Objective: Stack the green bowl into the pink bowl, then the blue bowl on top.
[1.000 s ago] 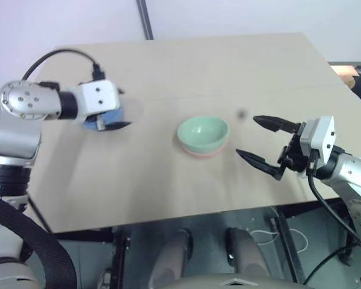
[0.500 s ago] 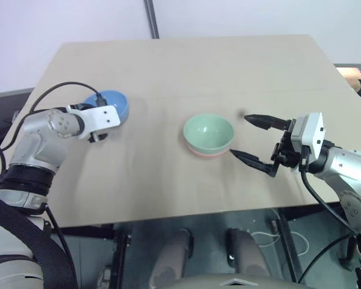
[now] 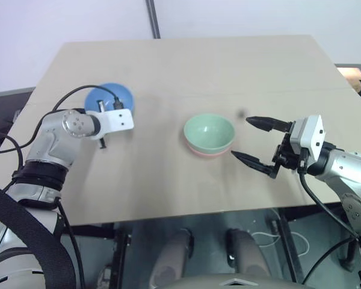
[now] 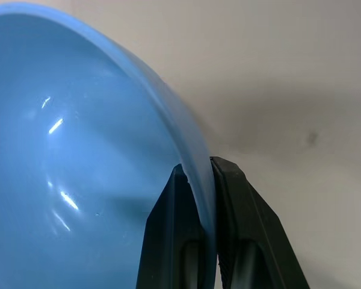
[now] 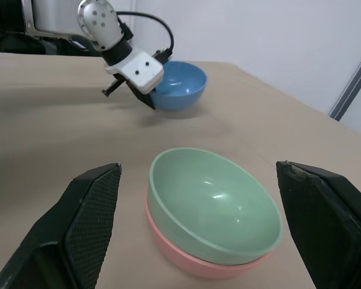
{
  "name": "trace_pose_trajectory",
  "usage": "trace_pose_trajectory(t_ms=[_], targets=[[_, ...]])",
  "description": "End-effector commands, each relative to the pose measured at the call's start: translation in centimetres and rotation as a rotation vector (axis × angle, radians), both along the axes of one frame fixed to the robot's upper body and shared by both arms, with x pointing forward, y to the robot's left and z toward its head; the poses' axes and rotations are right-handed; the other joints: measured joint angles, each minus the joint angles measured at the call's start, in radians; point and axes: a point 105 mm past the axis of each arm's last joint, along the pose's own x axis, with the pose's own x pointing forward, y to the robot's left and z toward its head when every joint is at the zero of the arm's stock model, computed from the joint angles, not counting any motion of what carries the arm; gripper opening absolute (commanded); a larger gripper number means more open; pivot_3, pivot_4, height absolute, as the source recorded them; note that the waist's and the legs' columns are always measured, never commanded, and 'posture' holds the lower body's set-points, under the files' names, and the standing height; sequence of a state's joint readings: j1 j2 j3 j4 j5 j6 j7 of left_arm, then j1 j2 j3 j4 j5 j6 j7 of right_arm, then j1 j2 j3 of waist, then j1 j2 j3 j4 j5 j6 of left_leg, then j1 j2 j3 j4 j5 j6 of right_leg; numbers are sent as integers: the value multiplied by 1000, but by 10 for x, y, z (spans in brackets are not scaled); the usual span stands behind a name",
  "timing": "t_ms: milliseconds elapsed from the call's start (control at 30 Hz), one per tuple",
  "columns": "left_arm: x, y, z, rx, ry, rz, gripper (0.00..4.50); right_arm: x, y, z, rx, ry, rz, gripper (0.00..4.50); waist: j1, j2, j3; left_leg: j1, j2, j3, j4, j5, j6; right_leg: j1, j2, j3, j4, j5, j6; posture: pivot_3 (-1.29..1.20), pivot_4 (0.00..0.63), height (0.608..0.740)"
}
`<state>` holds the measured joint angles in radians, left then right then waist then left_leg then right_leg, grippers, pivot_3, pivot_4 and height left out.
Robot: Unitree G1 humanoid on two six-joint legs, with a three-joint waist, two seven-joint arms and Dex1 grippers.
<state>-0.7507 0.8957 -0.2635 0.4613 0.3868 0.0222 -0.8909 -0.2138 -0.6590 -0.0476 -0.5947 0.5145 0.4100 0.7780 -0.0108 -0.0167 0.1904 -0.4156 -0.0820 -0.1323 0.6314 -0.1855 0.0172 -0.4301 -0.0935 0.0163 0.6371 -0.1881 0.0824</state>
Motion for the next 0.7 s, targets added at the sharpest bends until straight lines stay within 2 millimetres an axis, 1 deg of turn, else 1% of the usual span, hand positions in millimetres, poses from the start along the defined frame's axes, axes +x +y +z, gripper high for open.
trace_pose_trajectory(t_ms=[33, 100, 133, 200, 267, 333, 433, 500, 600, 700], targets=[[-5, -62, 55, -144, -116, -242, 25, -5, -5, 12, -5, -64, -12, 4500, 1, 0, 0, 0, 0, 0, 0, 0, 0, 0, 0, 0, 0, 0, 0, 0, 150, 740], [-20, -111, 76, -232, -108, -442, 25, -5, -10, 13, -10, -67, -37, 4500, 7, -1, 0, -1, -1, -1, 1, 0, 0, 0, -1, -1, 0, 0, 0, 0, 150, 740], [-28, -129, 82, -251, -99, -529, 25, -6, -13, 13, -13, -69, -49, 4500, 9, -1, 0, -1, -1, -1, 2, 0, 0, 0, -1, -1, 0, 0, 0, 0, 150, 740], [-40, -150, 87, -259, -74, -647, 25, -6, -16, 13, -16, -73, -73, 4500, 7, -1, 0, -2, -1, -1, 2, 0, 0, 0, -2, -1, 0, 0, -1, 0, 150, 740], [-48, -163, 88, -262, -42, -726, 25, -8, -20, 13, -17, -77, -101, 4500, -11, 0, 0, 0, -1, 1, 2, 0, 0, 0, -1, 1, 0, 1, -2, 0, 150, 740], [-53, -169, 82, -233, -1, -790, 25, -11, -26, 12, -13, -77, -141, 4500, -17, 1, -1, 2, 0, 3, 0, 0, 1, 0, 0, 3, 1, 0, 0, 0, 150, 740], [-55, -170, 75, -187, 28, -828, 25, -17, -35, 9, -19, -67, -196, 4500, -19, 1, 0, 2, 1, 3, 1, 0, 1, 0, 1, 2, 3, 0, 0, 0, 150, 740], [-55, -167, 71, -157, 43, -841, 25, -24, -47, 4, -32, -50, -260, 4500, -18, 1, -1, 2, 1, 4, 2, 0, 1, 0, 1, 3, 3, 0, 0, 0, 150, 740], [-56, -166, 68, -121, 58, -867, 25, -38, -68, -4, -66, -17, -351, 4500, -1, 0, 0, 1, 0, 3, 2, 0, 1, 1, 0, 3, 3, 0, 0, 0, 150, 740], [-57, -166, 64, -90, 78, -893, 25, -48, -78, -7, -84, 2, -392, 4500, 2, 0, 0, 1, 0, 3, 3, 0, 1, 1, 0, 3, 2, 0, 0, 0, 150, 740]])
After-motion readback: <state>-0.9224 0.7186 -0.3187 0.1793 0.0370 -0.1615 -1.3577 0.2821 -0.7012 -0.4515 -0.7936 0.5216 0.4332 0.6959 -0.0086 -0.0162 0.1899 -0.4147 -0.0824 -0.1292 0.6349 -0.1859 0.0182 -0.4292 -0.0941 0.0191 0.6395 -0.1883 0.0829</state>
